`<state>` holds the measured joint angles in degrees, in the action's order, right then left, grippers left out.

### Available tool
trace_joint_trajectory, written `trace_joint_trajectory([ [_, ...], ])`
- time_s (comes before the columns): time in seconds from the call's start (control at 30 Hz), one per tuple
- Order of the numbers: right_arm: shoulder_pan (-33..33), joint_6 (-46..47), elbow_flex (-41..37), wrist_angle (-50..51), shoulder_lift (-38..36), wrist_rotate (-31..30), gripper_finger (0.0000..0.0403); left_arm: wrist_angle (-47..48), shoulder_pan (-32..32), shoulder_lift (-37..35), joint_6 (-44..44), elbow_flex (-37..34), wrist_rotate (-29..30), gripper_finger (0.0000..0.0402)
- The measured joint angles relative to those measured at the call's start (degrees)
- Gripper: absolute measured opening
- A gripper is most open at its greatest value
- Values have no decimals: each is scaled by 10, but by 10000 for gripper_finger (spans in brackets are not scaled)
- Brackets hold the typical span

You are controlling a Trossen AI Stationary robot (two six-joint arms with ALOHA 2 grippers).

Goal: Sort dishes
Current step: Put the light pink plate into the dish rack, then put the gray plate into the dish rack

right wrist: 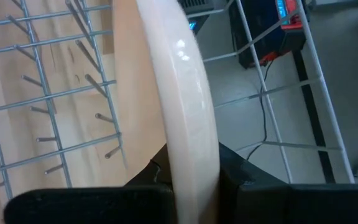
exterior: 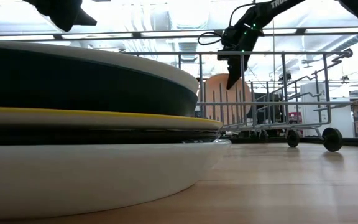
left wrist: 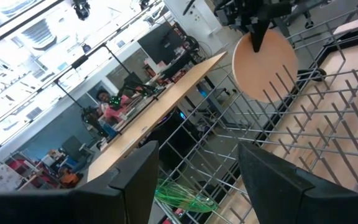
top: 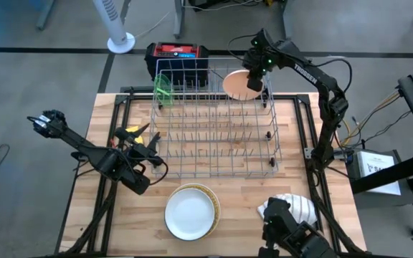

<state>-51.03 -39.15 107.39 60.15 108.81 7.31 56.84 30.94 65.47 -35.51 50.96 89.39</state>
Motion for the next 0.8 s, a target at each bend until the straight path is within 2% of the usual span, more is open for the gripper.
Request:
trace_joint_trajectory([
  [0.13, 0, 8, -1, -10, 0, 0, 91, 0, 0, 0, 0, 0, 0, 208],
  [0.23, 0, 9, -1, -10, 0, 0, 104, -1, 0, 0, 0, 0, 0, 208],
  [0.4, 0, 10, 2, -8, 0, -7, 109, -1, 0, 0, 0, 0, 0, 208],
  [0.63, 0, 27, 30, 10, -2, -76, 111, -2, 0, 0, 0, 0, 0, 208],
  [0.8, 0, 37, 71, 58, -2, -79, 116, -2, 0, 0, 2, 0, 0, 208],
])
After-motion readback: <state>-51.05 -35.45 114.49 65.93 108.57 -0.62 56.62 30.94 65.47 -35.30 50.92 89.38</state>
